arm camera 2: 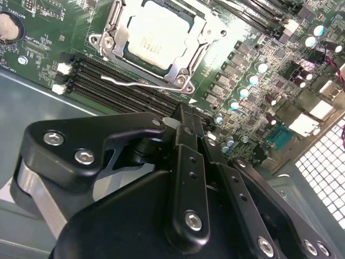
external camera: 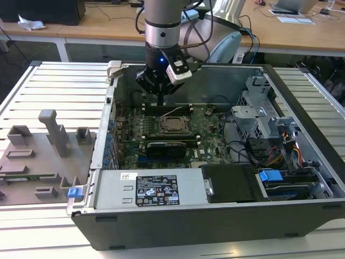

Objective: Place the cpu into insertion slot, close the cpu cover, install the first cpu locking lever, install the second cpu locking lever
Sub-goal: 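Install the first cpu locking lever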

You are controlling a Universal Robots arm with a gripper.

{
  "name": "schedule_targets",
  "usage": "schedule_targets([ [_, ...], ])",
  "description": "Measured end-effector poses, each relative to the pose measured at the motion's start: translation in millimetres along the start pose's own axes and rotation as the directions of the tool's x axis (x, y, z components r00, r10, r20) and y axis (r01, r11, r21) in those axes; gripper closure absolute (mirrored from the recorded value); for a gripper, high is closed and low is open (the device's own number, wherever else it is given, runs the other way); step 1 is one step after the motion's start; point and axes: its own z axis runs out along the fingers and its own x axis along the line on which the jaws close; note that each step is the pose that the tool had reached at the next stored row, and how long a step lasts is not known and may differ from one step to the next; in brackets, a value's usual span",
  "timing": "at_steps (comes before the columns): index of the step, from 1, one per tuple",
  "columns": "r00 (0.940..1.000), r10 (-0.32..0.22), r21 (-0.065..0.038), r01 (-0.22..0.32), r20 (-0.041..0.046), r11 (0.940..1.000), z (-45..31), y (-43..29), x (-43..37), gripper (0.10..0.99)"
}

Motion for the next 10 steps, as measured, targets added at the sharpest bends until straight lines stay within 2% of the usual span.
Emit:
schedule_targets([
  [10, 1.0000, 0.000, 0.000, 0.000, -0.0002, 1.0000, 8.5, -0.1, 0.1, 0.980],
])
